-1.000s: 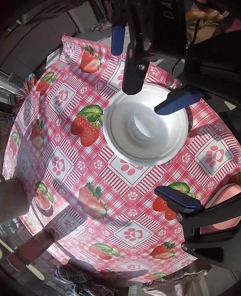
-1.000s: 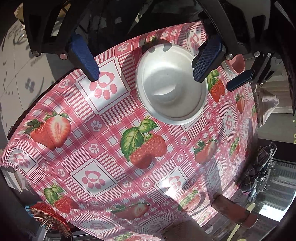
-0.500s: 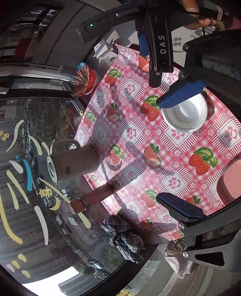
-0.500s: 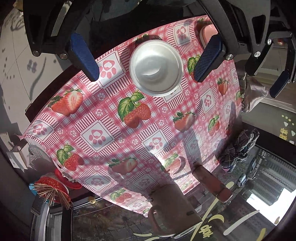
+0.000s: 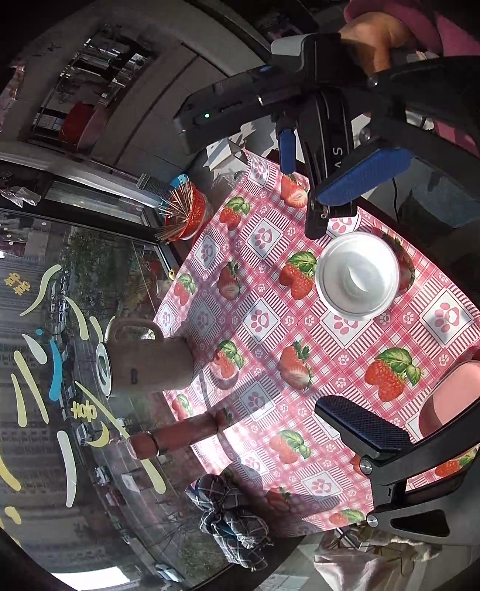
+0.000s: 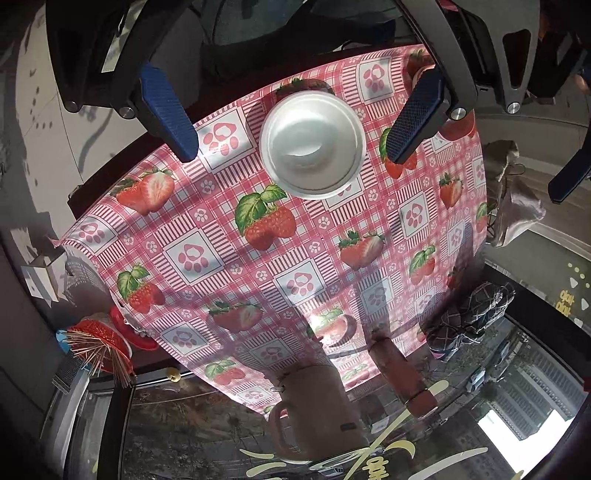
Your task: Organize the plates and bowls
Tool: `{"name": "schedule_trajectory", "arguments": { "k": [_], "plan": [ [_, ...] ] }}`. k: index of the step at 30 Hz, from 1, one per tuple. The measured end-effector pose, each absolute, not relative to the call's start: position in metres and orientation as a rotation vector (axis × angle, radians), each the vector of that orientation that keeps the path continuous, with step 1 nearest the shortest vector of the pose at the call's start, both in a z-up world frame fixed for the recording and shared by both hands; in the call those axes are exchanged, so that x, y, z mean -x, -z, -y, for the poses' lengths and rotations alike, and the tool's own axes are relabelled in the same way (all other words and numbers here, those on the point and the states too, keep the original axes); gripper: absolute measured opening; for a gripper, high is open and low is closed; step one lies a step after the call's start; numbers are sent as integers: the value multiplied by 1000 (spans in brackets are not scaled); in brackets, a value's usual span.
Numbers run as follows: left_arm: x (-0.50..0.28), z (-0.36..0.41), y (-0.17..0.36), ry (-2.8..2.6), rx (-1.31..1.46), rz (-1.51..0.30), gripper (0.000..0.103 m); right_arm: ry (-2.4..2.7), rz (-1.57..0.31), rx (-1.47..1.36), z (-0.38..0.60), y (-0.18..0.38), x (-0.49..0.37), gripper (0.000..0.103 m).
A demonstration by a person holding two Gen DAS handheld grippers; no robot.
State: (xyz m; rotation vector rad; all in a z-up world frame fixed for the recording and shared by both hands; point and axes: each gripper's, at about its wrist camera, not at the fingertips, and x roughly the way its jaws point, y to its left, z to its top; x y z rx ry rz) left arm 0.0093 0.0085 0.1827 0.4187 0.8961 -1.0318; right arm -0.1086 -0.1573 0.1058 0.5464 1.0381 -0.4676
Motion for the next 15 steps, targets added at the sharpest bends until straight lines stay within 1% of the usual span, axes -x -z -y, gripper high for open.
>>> {"name": "schedule_trajectory", "arguments": {
  "k": [8,15],
  "plan": [
    [-12,-13,-171,991,-422,-991,103,465,-1103,-524,148,-94,107,103],
    [-9,-8,-170,994,-440,-1000,103,474,-1117,-546,150,-89,109,103]
  ]
}}
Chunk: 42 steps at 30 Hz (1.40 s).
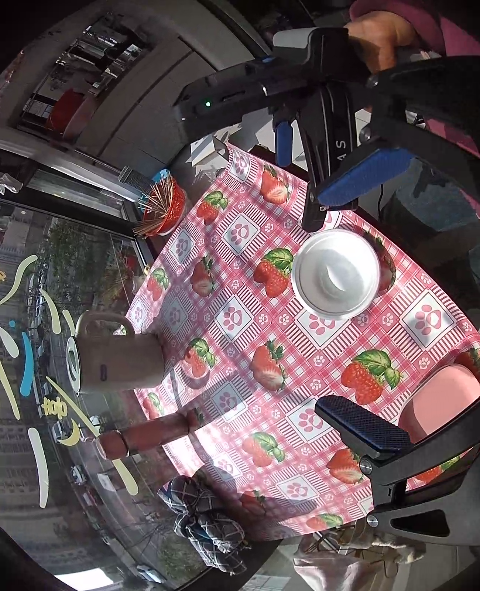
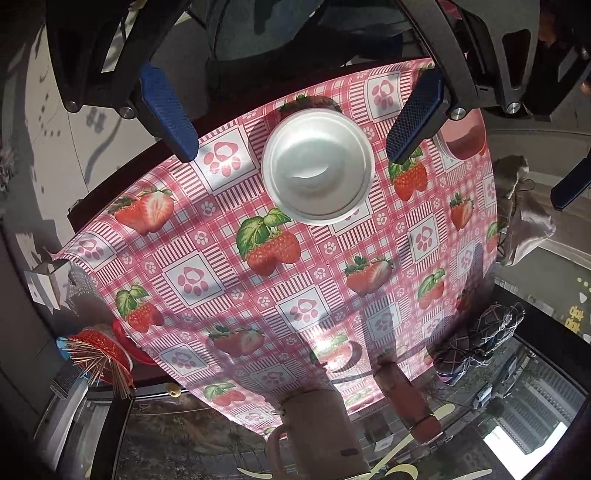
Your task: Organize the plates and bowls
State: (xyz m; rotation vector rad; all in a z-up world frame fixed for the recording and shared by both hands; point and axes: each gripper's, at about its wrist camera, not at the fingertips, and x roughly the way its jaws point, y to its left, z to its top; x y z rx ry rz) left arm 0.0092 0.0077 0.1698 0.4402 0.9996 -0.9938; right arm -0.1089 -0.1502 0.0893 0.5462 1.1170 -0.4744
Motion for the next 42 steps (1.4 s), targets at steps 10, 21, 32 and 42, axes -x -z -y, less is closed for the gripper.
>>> {"name": "schedule_trajectory", "arguments": {
  "k": [10,21,32,42],
  "plan": [
    [-5,-3,-167,990,-466,-999,103,487,-1140,-548,152,-85,109,103],
    [-12,-10,-153,905,-460,-1077,103,442,-1214,-518,144,-70,102,103],
    [-31,-25,-122,765,-429,-1225,103,412,-1294,-539,141,-46,101,103],
    [-43,-28,-71,671,-393,-1415,103,421,-1382,-546,149,-24,105,103]
  ]
}}
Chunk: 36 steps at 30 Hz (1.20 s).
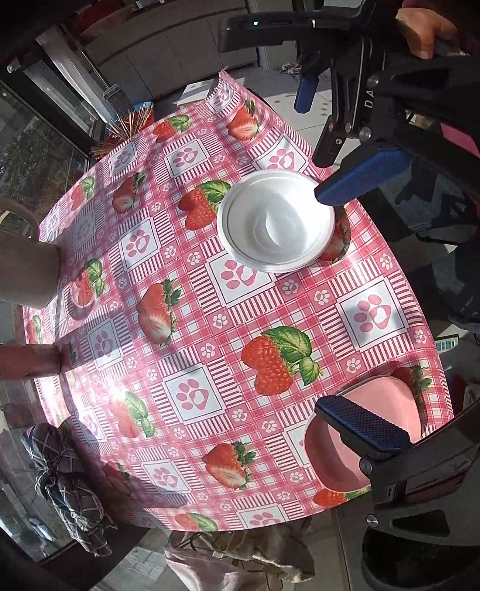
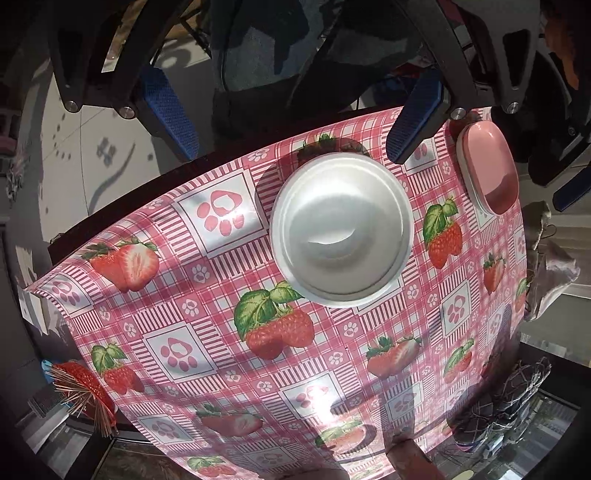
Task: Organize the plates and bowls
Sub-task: 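Move both grippers toward the rim of the stacked white bowls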
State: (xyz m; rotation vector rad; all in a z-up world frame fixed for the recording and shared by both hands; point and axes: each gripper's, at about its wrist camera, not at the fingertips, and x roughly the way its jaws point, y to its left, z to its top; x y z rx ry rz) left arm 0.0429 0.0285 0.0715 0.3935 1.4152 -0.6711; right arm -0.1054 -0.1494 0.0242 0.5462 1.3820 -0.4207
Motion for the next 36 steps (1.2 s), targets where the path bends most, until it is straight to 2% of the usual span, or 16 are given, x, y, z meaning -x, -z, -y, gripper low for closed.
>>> {"name": "schedule_trajectory", "arguments": {
  "k": [21,36],
  "plan": [
    [-46,-1,-9,573,-454,-1545,103,378,-1476,-442,180,-8,83,103],
    [-46,23,29,541,-555,-1569,103,399,-1534,-405,206,14,65,103]
  ]
}}
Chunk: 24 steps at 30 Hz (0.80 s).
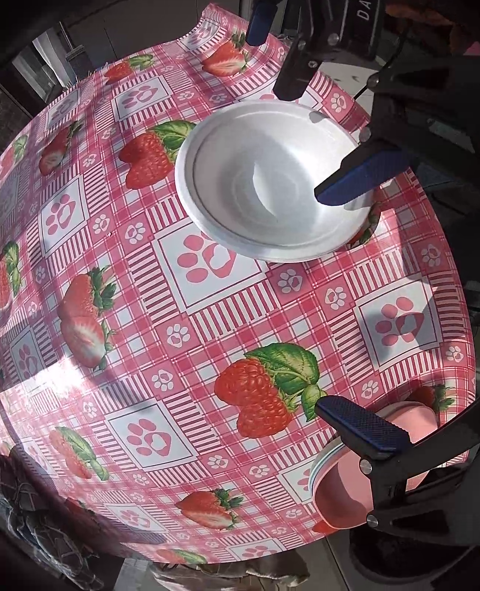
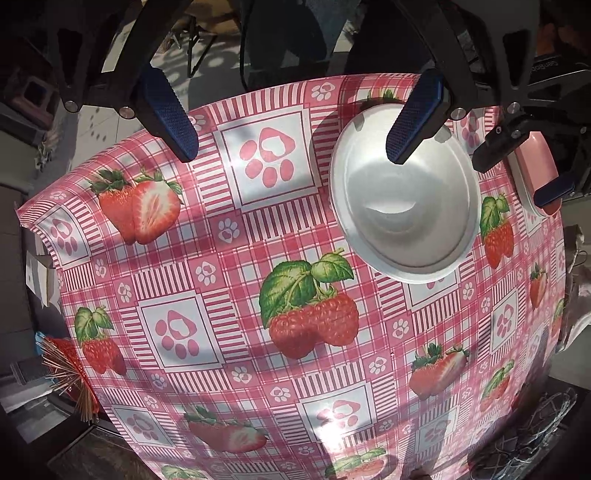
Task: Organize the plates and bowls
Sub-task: 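Move both grippers toward the rim of the stacked white bowls, then close both grippers on the rim of the white bowl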
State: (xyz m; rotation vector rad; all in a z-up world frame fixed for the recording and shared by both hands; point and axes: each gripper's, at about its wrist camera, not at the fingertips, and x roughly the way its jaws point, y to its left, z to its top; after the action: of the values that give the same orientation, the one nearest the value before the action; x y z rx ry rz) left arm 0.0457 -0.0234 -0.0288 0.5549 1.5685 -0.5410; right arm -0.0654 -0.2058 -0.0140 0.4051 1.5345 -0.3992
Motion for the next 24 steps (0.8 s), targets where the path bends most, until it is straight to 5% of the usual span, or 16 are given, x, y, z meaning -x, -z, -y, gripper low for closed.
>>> {"name": "schedule_trajectory", "arguments": {
  "k": [24],
  "plan": [
    [-36,55,93,470,-621,-1507,103,297,-1592,-371,220,85,32,103]
  ]
}}
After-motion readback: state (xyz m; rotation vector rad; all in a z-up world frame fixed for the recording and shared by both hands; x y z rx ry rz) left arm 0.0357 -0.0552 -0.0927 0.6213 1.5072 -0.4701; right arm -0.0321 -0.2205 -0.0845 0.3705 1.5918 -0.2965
